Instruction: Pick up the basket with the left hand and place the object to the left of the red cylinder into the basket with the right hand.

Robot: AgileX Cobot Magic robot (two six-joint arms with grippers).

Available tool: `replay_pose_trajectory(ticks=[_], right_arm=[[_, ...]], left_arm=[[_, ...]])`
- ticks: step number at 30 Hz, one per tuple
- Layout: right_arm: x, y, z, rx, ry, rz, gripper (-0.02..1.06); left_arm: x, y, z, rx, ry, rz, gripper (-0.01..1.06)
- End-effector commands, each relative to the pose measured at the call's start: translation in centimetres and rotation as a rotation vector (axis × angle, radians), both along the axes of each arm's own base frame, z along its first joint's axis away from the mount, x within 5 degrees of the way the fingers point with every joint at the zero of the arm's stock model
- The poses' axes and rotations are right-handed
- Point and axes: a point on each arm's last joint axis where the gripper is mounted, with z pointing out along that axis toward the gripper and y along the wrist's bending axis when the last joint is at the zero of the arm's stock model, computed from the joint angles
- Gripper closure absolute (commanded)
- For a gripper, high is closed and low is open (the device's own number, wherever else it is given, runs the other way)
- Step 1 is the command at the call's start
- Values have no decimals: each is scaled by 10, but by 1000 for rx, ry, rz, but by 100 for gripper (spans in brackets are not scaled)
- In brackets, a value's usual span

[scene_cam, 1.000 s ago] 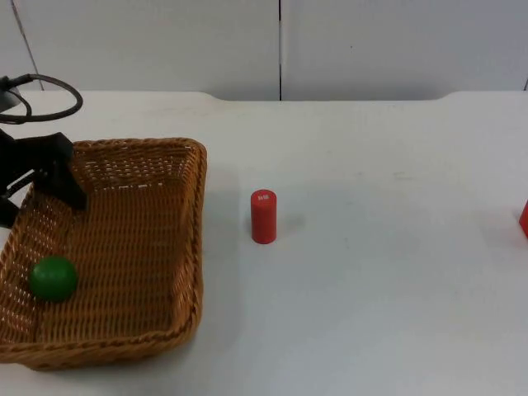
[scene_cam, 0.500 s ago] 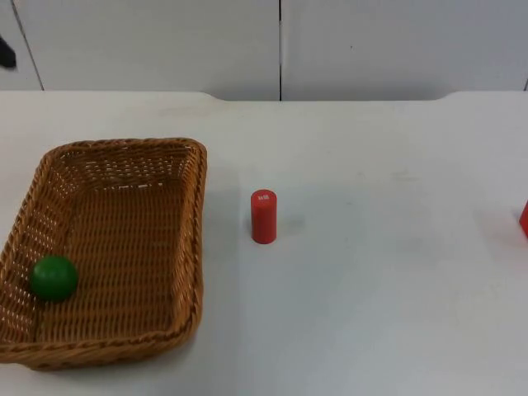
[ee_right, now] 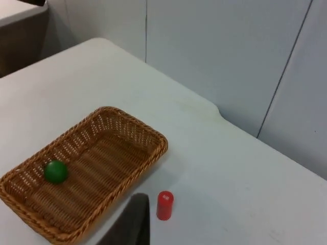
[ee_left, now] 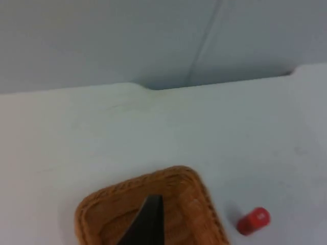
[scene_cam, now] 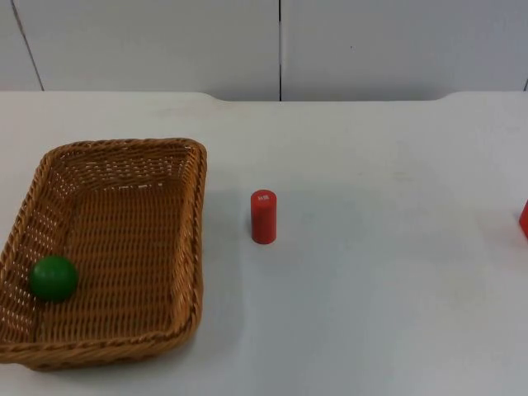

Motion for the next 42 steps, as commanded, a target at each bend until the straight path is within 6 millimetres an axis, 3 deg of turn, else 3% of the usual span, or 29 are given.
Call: replay_pose_trajectory(ticks=[1, 3, 7, 8, 13, 14, 18, 19, 23, 34, 38, 42], right_arm=[[-9, -8, -3, 29, -34, -6, -1], [-17, -14, -10, 39, -35, -8, -1], [-37, -30, -18, 80, -49, -17, -1], [-37, -30, -18, 80, -49, -17, -1], [-63, -50, -40, 102, -37, -27, -1], [-63, -50, -40, 102, -37, -27, -1], [-78, -61, -63, 104, -37, -27, -1], [-78, -61, -63, 104, -37, -27, -1], [-91, -71, -82, 114, -37, -24, -1], [-128, -100, -100, 138, -32, -33, -1], [-137, -106, -105, 139, -20, -32, -1], [-145, -112, -110, 139, -11, -29, -1]], left_arm=[[-14, -8, 5, 18, -9, -42, 10], [-23, -13, 6, 18, -22, -60, 10], [-63, -16, -10, 15, -79, -39, 10], [-63, -16, -10, 15, -79, -39, 10], [-122, -12, -45, 29, -191, 31, 10], [-122, -12, -45, 29, -191, 31, 10], [-162, -11, -67, 44, -262, 45, 10], [-162, -11, -67, 44, -262, 45, 10], [-193, -4, -79, 54, -287, 136, 10], [-243, 16, -94, 114, -290, 368, 10], [-251, 17, -100, 123, -272, 388, 10], [-247, 18, -113, 120, -195, 393, 10]])
